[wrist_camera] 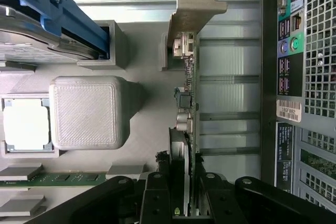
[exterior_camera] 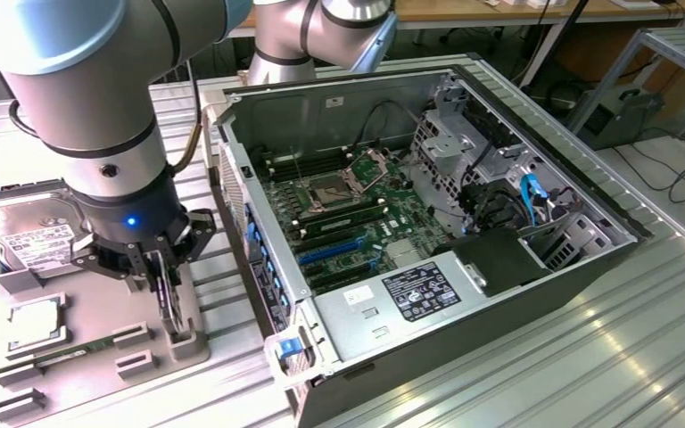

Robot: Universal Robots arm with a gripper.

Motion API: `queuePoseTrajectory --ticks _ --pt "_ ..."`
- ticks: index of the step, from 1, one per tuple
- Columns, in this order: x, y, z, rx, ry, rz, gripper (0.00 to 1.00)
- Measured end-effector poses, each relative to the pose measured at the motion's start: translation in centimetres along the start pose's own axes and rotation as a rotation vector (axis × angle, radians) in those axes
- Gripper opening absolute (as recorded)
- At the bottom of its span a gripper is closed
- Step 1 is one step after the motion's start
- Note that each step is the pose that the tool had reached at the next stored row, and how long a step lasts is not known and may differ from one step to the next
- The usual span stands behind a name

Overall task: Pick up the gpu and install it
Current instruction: 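Pick up the gpu and move the gpu toward the slot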

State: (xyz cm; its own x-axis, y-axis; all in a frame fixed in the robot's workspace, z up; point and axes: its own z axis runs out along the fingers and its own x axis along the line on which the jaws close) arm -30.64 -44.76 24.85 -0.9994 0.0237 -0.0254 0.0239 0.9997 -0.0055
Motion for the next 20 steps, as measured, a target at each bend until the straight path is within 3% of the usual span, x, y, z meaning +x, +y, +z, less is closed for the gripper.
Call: queuePoseTrajectory --ticks 20 --pt "0.0 -0.01 -1.56 0.0 0.0 0.0 0.27"
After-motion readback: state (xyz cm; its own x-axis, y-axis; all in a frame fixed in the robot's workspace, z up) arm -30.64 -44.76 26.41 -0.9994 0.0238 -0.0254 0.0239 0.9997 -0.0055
